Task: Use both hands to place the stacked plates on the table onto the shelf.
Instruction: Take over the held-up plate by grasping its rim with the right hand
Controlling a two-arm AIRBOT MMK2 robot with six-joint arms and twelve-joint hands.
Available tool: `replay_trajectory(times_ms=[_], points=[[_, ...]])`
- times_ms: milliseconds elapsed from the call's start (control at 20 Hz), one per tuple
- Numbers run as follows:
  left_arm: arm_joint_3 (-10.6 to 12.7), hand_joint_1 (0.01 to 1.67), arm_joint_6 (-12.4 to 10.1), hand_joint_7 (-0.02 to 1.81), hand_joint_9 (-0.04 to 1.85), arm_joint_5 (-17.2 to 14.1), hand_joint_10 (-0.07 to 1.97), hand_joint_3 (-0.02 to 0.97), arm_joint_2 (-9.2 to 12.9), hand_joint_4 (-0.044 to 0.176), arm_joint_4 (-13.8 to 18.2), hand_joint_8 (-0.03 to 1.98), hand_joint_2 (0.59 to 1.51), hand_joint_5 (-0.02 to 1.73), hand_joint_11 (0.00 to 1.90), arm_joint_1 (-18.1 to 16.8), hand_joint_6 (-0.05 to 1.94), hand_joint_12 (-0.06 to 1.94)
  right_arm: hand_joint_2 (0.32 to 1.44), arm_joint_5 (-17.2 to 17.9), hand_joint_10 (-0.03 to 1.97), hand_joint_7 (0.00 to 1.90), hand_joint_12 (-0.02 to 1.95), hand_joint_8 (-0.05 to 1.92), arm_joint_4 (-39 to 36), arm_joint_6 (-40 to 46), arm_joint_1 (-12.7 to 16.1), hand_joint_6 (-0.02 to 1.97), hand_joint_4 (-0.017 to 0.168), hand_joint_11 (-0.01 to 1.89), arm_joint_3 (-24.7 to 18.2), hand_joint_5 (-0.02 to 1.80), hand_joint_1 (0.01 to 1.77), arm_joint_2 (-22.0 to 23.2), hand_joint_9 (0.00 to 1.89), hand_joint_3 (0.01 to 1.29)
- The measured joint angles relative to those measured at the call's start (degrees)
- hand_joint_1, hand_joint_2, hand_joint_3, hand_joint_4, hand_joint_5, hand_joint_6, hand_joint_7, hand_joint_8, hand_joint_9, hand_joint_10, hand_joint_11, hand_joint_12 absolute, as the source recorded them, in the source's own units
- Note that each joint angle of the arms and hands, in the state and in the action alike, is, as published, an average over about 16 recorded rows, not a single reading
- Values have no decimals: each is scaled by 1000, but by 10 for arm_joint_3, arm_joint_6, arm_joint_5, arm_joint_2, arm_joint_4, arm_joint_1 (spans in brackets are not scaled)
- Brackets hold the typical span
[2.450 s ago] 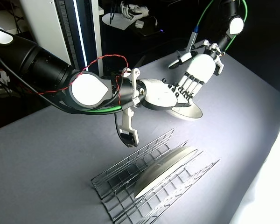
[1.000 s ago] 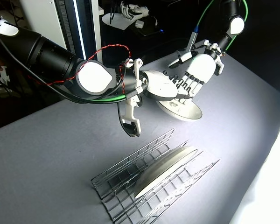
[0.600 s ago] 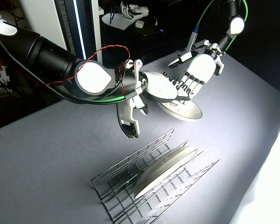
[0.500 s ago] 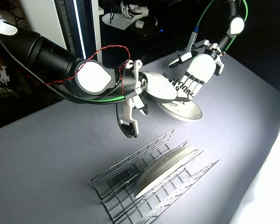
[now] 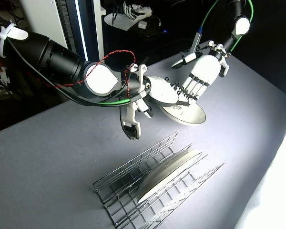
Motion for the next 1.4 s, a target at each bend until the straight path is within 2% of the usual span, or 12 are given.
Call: replay_trajectory(times_ms=[1000,1400], points=[[9,16,-20,16,12,-12,-11,-2,-3,-12,-26,-10,1007,-6,13,15,-21,-24,1017,-9,18,21,18,6,2,-1,-6,31,3,18,3,19,1548,-10,21,15],[11,15,-23,15,9,-14,-11,-2,-4,-12,-30,-10,999,-6,13,22,-21,-26,1033,-16,18,19,18,6,2,-2,-14,31,3,15,25,19,1560,-34,21,15]])
